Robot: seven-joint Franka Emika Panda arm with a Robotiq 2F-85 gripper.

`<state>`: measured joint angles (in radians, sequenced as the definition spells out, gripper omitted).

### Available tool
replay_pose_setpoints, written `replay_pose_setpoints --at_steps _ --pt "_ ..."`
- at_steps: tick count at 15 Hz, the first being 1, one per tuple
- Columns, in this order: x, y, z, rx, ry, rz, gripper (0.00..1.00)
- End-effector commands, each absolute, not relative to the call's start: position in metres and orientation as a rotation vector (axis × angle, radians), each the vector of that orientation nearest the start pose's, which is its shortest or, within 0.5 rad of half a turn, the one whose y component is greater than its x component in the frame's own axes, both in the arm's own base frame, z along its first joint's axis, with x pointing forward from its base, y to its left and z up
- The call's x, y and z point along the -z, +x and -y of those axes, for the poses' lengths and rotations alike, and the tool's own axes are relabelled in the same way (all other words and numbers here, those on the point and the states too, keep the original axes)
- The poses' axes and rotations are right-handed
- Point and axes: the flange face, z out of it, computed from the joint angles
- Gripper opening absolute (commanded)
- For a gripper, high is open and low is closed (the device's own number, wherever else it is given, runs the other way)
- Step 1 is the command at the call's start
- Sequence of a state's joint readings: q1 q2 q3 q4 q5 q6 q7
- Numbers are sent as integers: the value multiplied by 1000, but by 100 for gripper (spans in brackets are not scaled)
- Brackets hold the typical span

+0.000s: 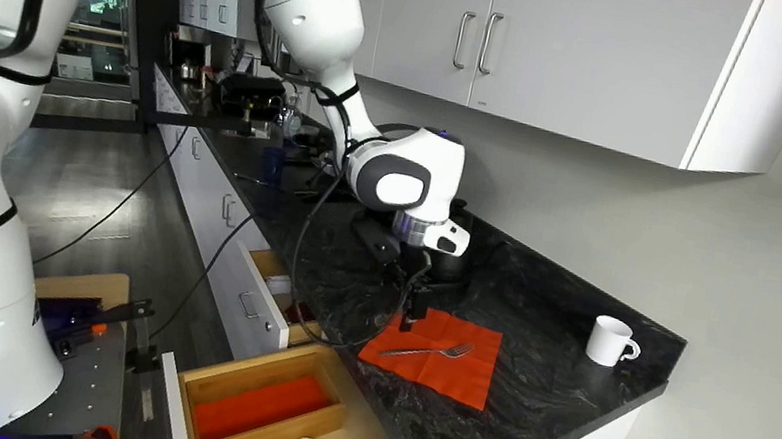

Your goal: Put the fork in the drawer

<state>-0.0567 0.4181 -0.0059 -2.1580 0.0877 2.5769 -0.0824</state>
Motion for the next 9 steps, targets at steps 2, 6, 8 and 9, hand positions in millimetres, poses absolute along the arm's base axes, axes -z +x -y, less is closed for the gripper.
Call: replay_pose_setpoints --at_steps 2,6,8,9 --pt "-195 477 40 -19 -3080 -61 100" --pt "-189 412 44 43 -3093 -43 100" --pt "-186 377 45 83 -3107 -29 100" --pt "-186 359 45 106 -3113 -19 100"
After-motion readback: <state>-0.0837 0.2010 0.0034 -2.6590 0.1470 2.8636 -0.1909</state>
